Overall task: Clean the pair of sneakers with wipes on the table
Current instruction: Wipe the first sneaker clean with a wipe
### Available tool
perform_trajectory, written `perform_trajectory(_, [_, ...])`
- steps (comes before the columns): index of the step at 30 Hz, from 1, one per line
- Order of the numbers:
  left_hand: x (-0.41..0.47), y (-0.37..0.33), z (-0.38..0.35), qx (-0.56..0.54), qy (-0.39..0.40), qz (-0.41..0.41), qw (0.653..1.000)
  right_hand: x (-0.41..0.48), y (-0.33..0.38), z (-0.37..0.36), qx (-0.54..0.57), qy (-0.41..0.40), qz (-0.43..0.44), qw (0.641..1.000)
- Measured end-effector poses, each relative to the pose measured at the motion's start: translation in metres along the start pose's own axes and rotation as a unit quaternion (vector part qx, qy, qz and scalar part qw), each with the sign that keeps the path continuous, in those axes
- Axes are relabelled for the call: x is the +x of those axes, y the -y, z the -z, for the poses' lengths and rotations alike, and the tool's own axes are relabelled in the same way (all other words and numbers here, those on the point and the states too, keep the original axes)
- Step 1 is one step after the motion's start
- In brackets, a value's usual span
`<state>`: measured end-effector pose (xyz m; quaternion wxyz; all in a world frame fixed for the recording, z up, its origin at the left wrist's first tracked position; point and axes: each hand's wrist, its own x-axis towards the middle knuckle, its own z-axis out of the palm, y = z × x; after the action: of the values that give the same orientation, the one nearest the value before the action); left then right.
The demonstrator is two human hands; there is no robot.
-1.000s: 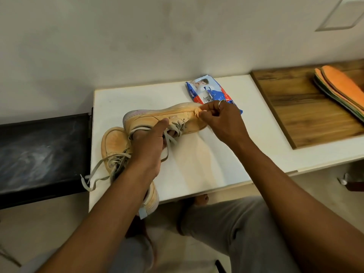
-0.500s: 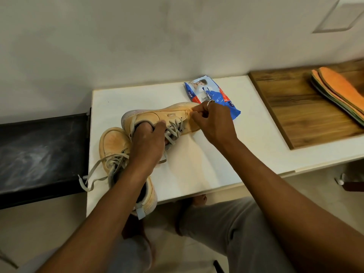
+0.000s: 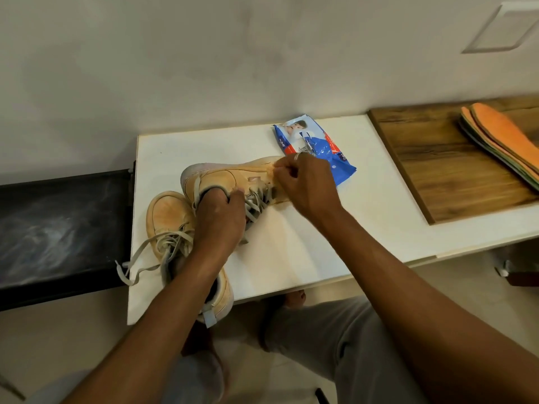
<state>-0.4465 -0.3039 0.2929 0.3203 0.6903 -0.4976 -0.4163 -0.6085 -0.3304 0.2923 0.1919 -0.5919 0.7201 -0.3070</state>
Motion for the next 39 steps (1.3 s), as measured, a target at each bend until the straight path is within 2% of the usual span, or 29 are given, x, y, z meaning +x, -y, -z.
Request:
perform_trajectory(4, [0.001, 0.003, 0.0, 0.033, -0.003, -0.008, 0.999, -0.005, 0.016, -0.011, -0.022, 0.05, 0.061, 0.997])
perform_trajectory(10, [0.0, 0.002, 0.0, 0.04, 0.006, -0.025, 0.999, 0.001, 0.007, 0.003, -0.098, 0.016, 0.038, 0.994])
perform_trajectory(16, [0.0, 0.004, -0.002, 0.08, -0.007, -0.046, 0.996, -0.003, 0.029, -0.015, -0.062, 0.058, 0.114, 0.99])
perform_trajectory(20, [0.0, 0.004, -0.002, 0.084, 0.003, -0.034, 0.996, -0.004, 0.033, -0.013, -0.043, 0.078, 0.11, 0.99])
perform_trajectory(25, [0.002, 0.004, 0.0, 0.013, -0.009, -0.05, 0.999, -0.003, 0.024, 0.003, -0.091, 0.064, 0.046, 0.993])
perform_trajectory(30, [0.007, 0.003, 0.001, -0.115, -0.002, -0.041, 0.992, -0.014, 0.015, 0.014, -0.036, 0.007, 0.035, 0.999])
perform_trajectory(32, [0.01, -0.001, 0.003, -0.242, 0.018, 0.011, 0.97, -0.019, 0.014, 0.016, -0.017, -0.017, 0.042, 0.999])
perform_trajectory(35, [0.014, -0.009, 0.009, -0.434, 0.059, 0.077, 0.896, -0.024, 0.014, 0.019, 0.022, -0.061, 0.062, 0.996])
perform_trajectory(37, [0.014, -0.012, 0.013, -0.506, 0.086, 0.09, 0.854, -0.026, 0.017, 0.022, 0.063, -0.082, 0.074, 0.992])
perform_trajectory(39, [0.014, -0.014, 0.016, -0.541, 0.103, 0.098, 0.829, -0.027, 0.022, 0.025, 0.098, -0.11, 0.096, 0.984])
